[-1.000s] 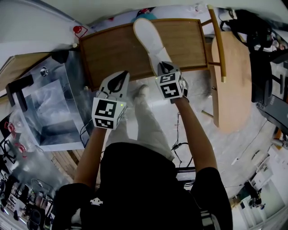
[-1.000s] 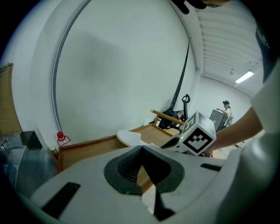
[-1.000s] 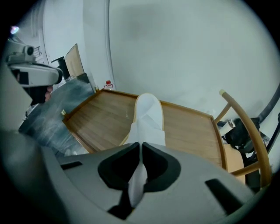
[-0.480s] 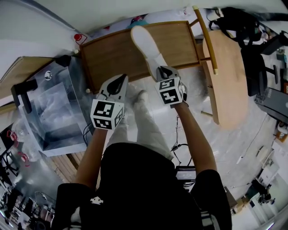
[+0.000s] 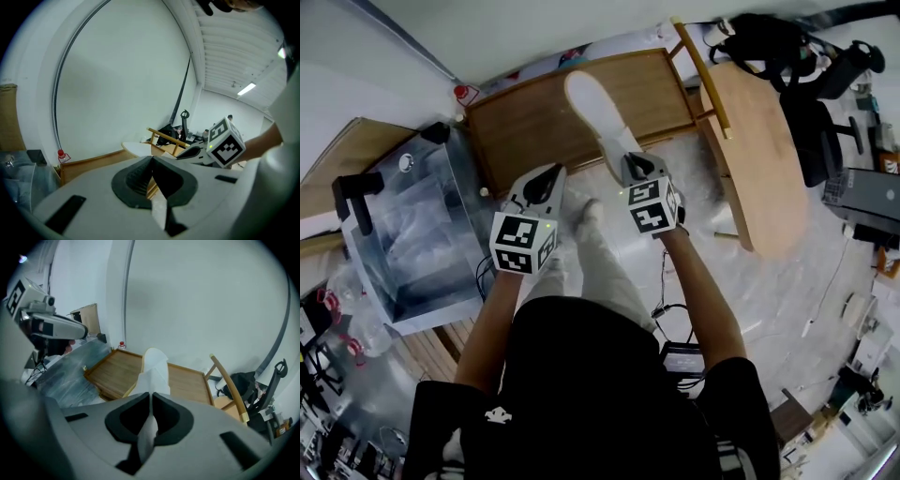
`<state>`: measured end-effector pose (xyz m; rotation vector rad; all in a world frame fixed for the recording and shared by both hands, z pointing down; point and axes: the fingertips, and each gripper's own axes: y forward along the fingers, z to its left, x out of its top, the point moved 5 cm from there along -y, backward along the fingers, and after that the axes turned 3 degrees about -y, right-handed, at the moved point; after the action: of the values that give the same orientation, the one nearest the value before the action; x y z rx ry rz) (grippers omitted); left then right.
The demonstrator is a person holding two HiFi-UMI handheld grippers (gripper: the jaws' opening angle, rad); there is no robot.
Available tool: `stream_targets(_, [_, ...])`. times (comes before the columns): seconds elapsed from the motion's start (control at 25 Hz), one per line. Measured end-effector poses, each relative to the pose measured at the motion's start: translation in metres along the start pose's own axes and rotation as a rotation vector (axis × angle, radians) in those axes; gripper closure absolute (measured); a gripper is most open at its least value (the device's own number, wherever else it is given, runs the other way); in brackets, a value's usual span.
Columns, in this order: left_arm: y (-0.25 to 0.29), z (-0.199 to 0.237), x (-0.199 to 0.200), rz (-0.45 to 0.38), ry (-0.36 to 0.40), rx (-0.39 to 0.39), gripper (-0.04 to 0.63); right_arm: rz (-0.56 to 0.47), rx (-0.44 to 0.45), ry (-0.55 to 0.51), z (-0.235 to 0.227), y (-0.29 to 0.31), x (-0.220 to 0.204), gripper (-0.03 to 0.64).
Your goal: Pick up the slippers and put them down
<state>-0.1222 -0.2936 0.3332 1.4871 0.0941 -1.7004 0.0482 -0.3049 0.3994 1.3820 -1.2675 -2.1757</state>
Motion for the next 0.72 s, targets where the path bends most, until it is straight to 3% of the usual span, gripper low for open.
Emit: stream_targets(0.72, [-0.058, -0.062, 0.003, -0.039, 0.161, -0.190, 0.591, -0.085, -0.219, 0.160, 0.024, -0.122, -0.032, 0.604])
